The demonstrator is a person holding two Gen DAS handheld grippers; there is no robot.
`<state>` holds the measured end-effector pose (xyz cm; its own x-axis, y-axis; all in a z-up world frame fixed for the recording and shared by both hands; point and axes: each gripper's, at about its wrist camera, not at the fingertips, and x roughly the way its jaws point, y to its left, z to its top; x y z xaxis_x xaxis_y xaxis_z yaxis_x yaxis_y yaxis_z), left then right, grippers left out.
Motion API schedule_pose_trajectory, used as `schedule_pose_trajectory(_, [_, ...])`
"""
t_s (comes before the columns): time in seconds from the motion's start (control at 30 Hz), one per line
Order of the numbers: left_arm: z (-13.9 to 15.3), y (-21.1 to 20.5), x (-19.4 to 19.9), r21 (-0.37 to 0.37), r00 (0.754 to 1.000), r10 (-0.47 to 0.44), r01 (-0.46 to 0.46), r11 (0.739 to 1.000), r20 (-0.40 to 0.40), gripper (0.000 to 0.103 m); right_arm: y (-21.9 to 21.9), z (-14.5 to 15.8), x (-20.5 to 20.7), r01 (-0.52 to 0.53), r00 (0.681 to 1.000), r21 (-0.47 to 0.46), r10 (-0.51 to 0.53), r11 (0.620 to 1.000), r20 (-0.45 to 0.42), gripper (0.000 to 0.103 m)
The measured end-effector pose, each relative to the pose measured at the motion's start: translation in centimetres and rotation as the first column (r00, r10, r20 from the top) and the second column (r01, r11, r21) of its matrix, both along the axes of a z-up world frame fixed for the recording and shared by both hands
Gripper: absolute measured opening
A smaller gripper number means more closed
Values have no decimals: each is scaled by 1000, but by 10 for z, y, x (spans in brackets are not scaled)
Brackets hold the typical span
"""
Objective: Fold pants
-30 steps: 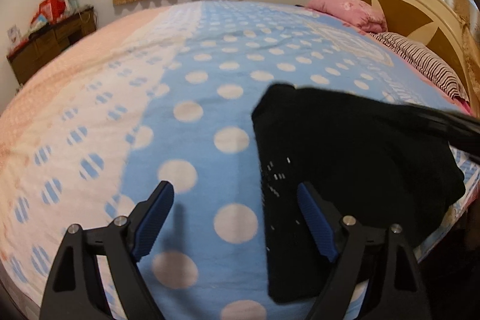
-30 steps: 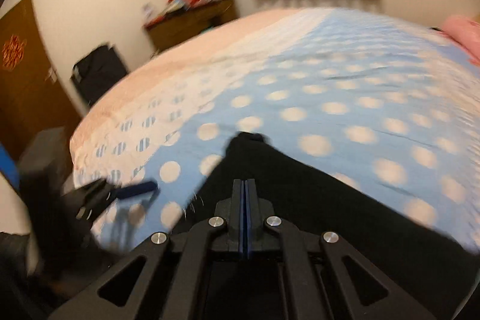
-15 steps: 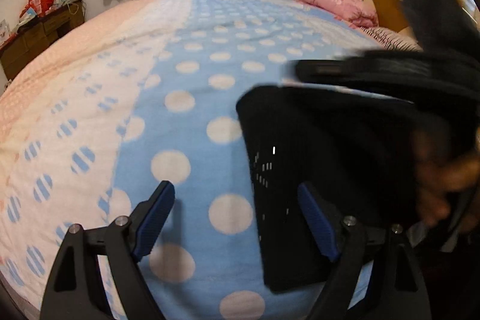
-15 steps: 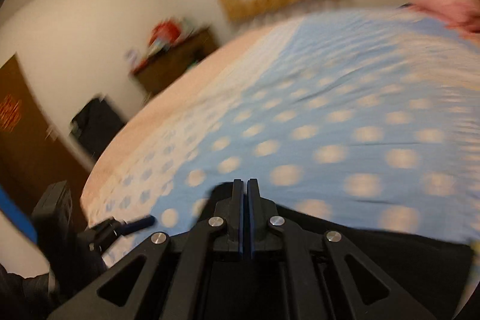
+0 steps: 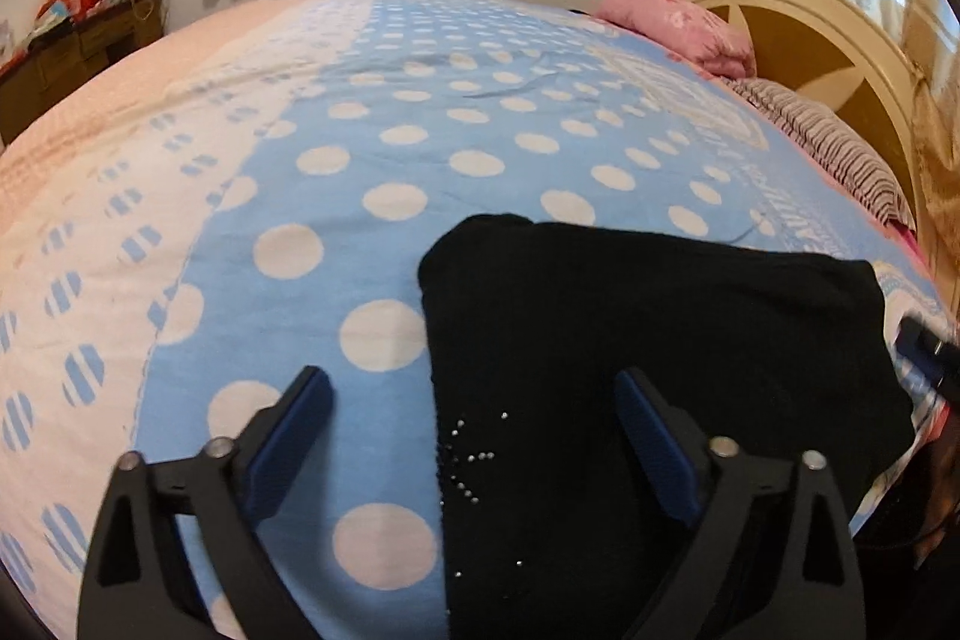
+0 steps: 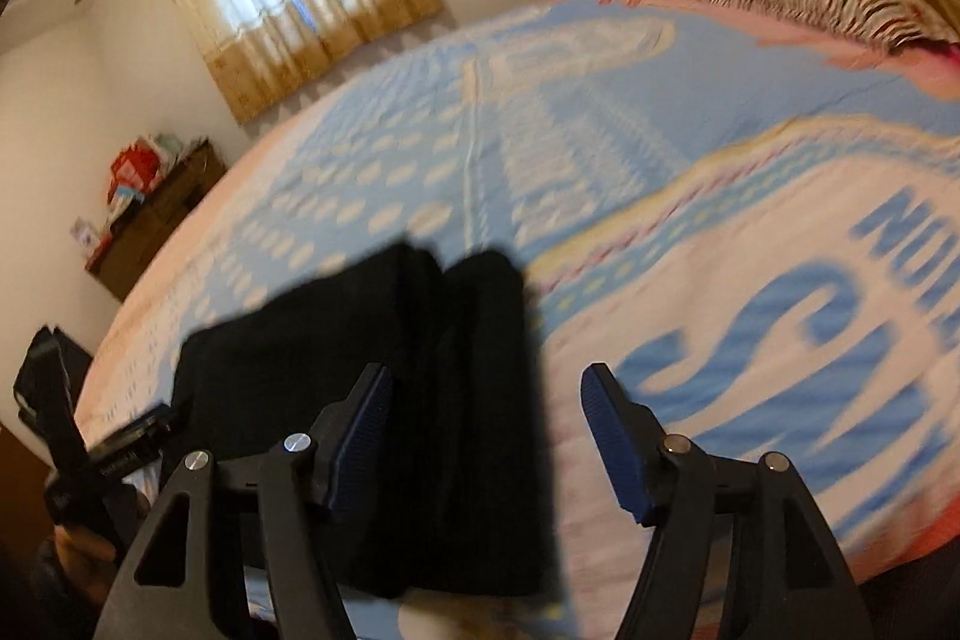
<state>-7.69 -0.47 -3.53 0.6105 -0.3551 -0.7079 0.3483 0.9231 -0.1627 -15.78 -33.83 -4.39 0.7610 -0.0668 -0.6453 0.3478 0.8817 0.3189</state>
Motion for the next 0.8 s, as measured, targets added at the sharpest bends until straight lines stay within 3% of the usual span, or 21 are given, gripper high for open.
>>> schedule_pose_trajectory(0.13, [-1,-6,-4,37,1000,7,-7,999,4,103,22,-8,0,-27,1000,-118,28,993,2,73])
schedule_pose_trajectory(0.53, [-1,-10,-3,59,997,64,-61,996,-51,103,38,-18,0,-69,998,-193,65,979,-25,72])
schedule_pose_trajectory(0.6, [-1,-10,-2,60,996,66,-62,996,-62,103,40,-17,2,-79,997,-194,73,978,-36,67])
schedule_pose_trajectory(0.67, [-1,-10,-1,60,995,70,-66,996,-72,103,42,-16,1,-95,995,-179,90,979,-37,52])
schedule_pose_trajectory(0.8, [-1,-10,-5,52,992,81,-76,996,-95,103,42,-16,0,-102,995,-145,98,984,-32,45])
